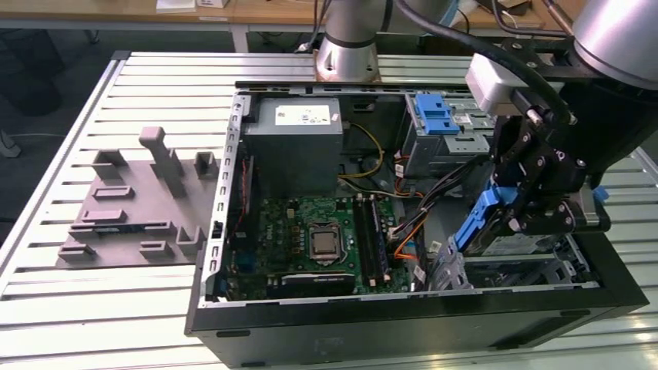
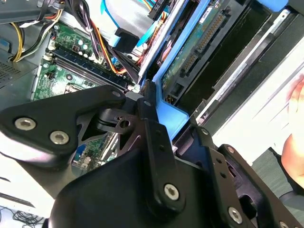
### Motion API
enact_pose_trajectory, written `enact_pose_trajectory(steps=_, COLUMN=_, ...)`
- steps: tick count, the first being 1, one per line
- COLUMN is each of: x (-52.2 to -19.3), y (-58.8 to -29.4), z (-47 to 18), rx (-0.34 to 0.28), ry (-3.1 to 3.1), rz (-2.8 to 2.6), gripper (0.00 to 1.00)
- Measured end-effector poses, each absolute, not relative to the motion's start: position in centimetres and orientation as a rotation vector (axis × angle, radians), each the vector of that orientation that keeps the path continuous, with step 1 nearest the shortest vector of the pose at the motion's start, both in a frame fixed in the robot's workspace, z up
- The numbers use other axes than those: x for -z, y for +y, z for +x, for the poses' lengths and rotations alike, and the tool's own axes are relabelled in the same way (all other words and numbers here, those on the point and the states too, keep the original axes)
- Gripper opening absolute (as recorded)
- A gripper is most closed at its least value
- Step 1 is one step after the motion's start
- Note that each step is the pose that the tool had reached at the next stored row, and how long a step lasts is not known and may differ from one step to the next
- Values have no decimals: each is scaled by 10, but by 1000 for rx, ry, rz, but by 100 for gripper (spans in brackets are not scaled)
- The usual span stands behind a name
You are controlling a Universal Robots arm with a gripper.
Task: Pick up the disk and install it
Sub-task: 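Insert the disk into the insertion slot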
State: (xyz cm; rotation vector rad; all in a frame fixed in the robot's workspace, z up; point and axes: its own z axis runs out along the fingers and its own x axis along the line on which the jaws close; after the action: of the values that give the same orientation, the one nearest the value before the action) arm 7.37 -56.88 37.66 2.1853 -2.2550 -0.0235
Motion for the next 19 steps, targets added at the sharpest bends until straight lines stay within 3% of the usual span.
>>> enact_pose_trajectory(steps=4, x=-376, y=-569, z=74, rx=24, ry=-2255, rz=2185, gripper=37)
enact_pose_trajectory(steps=5, x=-376, y=-569, z=74, rx=24, ry=-2255, rz=2186, gripper=44)
enact_pose_trajectory(steps=10, x=-371, y=-569, z=74, rx=24, ry=-2255, rz=2185, gripper=44)
enact_pose_trajectory(steps=15, x=-366, y=-569, z=74, rx=24, ry=-2255, rz=2185, gripper=30)
enact_pose_trajectory(steps=17, x=-365, y=-569, z=74, rx=24, ry=-2255, rz=2185, gripper=18)
enact_pose_trajectory(steps=18, x=-364, y=-569, z=74, rx=24, ry=-2255, rz=2185, gripper=18)
enact_pose_trajectory(steps=19, x=-363, y=-569, z=74, rx=24, ry=-2255, rz=2185, gripper=11)
